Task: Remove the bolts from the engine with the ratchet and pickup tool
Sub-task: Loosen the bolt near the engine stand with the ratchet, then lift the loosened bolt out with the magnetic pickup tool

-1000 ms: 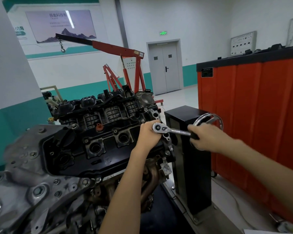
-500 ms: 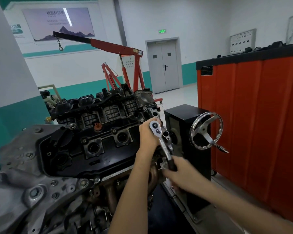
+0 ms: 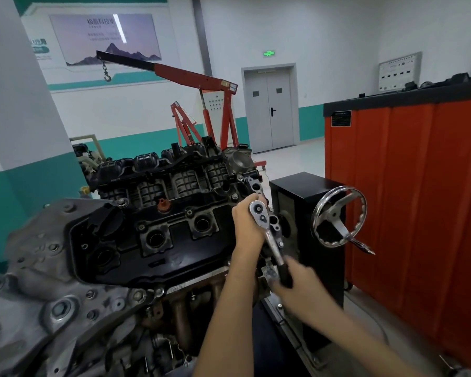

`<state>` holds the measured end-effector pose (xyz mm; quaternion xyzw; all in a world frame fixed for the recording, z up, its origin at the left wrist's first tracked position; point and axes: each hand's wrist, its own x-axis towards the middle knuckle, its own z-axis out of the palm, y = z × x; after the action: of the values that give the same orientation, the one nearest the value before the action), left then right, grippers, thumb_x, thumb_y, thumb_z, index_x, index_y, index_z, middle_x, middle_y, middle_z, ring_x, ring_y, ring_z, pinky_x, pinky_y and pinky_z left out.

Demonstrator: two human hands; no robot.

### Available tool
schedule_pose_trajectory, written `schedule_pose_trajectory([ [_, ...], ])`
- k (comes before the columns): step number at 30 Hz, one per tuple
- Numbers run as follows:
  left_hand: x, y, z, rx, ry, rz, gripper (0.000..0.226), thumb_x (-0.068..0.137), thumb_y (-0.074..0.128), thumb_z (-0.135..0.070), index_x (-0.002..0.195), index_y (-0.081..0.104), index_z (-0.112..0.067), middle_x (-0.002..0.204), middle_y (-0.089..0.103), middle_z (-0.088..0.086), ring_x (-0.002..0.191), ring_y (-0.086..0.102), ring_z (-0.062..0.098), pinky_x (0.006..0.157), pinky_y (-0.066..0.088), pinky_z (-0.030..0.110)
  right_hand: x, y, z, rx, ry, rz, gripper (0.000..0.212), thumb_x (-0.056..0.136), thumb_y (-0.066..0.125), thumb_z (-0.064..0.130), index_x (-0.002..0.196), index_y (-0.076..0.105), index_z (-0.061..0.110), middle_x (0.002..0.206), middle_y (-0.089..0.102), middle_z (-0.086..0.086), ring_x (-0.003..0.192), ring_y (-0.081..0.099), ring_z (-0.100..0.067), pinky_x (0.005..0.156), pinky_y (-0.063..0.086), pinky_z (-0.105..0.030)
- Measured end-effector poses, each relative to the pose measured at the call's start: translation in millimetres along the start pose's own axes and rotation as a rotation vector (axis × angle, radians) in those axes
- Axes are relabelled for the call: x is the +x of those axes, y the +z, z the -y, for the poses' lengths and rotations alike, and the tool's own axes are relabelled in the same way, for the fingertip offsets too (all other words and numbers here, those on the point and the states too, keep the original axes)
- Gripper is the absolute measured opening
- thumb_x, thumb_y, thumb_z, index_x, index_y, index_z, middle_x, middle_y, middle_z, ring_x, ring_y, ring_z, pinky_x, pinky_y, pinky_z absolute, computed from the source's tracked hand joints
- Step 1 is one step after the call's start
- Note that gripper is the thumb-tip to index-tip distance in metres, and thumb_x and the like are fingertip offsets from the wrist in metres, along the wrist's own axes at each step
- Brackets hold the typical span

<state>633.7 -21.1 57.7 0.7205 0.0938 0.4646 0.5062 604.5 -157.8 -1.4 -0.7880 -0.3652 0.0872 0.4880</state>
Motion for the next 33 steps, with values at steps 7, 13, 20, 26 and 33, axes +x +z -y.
schedule_pose_trajectory([
  [7,0.5,-19.2,4.5,0.185,0.091,-0.012,0.035,0.089,0.063,-0.007,0.062,0.043,-0.018,0.058,0.046,-0.005,0.055,0.043,-0.001,0.055,0.036,0.013,7.6,-6.2,21.4,0.274,-0.077,-0.19,0.039,0.09,0.059,0.024,0.07,0.047,-0.006,0.052,0.04,-0.008,0.045,0.035,-0.015,0.048,0.029,-0.031],
  [13,-1.2,-34.6,20.6,0.33,0.151,0.04,0.017,0.088,0.065,-0.012,0.099,0.06,-0.024,0.1,0.064,-0.009,0.096,0.058,0.005,0.086,0.047,0.024,12.4,-22.6,19.1,0.246,-0.147,-0.187,0.037,0.094,0.055,0.024,0.069,0.05,-0.003,0.038,0.038,0.005,0.029,0.031,-0.007,0.035,0.027,-0.018],
  [20,3.5,-37.8,20.5,0.396,0.175,0.034,0.017,0.088,0.067,-0.01,0.104,0.066,-0.014,0.102,0.067,-0.002,0.098,0.061,0.011,0.089,0.051,0.034,-6.0,-38.9,28.1,0.215,-0.243,-0.173,0.033,0.094,0.055,0.025,0.063,0.052,0.011,0.037,0.039,0.007,0.03,0.033,-0.007,0.036,0.027,-0.016],
  [26,-0.3,-41.9,-6.9,0.411,0.285,0.007,0.007,0.093,0.063,-0.017,0.098,0.066,-0.013,0.094,0.063,-0.002,0.088,0.059,0.013,0.082,0.051,0.039,-24.9,-54.7,43.7,0.342,-0.248,-0.177,0.04,0.092,0.055,0.029,0.064,0.047,0.002,0.039,0.039,0.001,0.029,0.032,-0.007,0.036,0.028,-0.016],
  [33,-32.5,-70.6,-88.7,0.54,0.63,0.176,0.024,0.092,0.054,-0.031,0.103,0.064,-0.012,0.089,0.062,-0.004,0.081,0.057,0.012,0.073,0.046,0.026,-50.4,-36.4,61.4,0.758,-0.099,0.079,0.047,0.079,0.057,0.043,0.056,0.042,0.005,0.039,0.032,-0.013,0.027,0.024,-0.015,0.032,0.024,-0.017],
])
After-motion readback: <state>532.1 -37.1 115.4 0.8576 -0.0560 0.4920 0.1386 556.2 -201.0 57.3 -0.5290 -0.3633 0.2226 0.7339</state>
